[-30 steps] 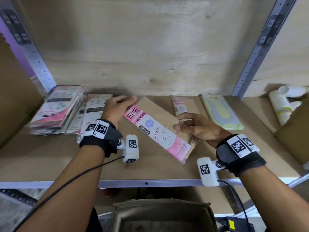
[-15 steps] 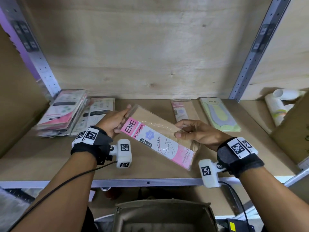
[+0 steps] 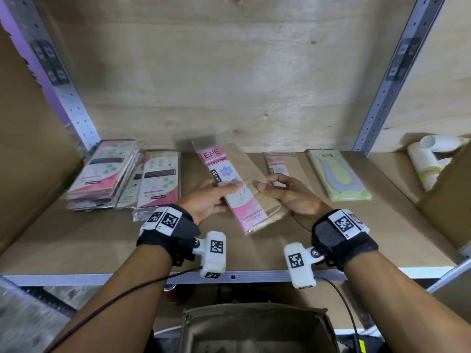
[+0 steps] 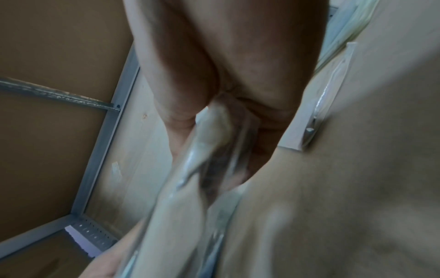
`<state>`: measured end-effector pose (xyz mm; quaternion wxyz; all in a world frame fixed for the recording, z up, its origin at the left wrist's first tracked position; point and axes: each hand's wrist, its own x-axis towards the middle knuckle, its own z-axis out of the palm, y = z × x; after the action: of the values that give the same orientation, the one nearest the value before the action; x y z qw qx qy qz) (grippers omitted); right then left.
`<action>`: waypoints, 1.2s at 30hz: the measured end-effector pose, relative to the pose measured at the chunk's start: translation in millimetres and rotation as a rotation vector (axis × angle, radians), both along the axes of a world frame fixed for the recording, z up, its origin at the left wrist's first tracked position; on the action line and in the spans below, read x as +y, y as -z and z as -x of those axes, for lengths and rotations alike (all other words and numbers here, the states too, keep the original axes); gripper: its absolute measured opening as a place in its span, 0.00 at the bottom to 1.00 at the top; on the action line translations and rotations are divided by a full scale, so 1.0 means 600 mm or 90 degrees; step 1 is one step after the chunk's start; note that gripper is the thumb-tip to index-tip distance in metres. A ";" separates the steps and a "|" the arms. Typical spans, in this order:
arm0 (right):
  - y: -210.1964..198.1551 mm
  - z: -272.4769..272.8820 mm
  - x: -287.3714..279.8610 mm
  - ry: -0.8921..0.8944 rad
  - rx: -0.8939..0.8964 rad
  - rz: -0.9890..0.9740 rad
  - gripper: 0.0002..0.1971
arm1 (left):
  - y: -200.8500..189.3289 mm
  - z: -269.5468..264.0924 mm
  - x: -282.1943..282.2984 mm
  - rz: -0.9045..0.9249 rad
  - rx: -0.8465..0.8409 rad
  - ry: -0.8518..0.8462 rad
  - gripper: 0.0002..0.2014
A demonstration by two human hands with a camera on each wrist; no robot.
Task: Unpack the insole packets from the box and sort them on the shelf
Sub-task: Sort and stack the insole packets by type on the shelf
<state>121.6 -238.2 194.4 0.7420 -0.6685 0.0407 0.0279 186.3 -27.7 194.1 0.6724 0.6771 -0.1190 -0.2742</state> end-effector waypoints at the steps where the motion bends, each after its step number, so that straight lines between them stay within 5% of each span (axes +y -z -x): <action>1: 0.000 -0.001 0.000 -0.001 0.006 -0.002 0.17 | -0.002 -0.003 0.002 0.022 -0.008 -0.023 0.19; 4: -0.002 -0.002 -0.006 -0.004 0.041 -0.021 0.22 | -0.010 -0.014 0.016 0.098 -0.009 -0.125 0.17; 9: 0.002 -0.001 -0.016 -0.026 0.062 -0.046 0.15 | -0.008 -0.026 0.029 0.115 -0.029 -0.200 0.15; 17: 0.012 -0.008 -0.017 0.012 0.119 -0.082 0.11 | -0.002 -0.029 0.024 0.115 -0.053 -0.240 0.03; 27: 0.011 -0.007 -0.013 -0.028 0.122 -0.202 0.02 | -0.005 -0.024 0.014 0.154 -0.049 -0.226 0.04; 36: 0.003 0.001 -0.005 -0.053 0.126 -0.247 0.23 | -0.007 -0.018 0.007 0.168 0.021 -0.191 0.15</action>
<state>121.2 -241.4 192.5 0.8473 -0.5084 0.0796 0.1316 197.2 -23.3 198.5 0.7907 0.5883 -0.0407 -0.1645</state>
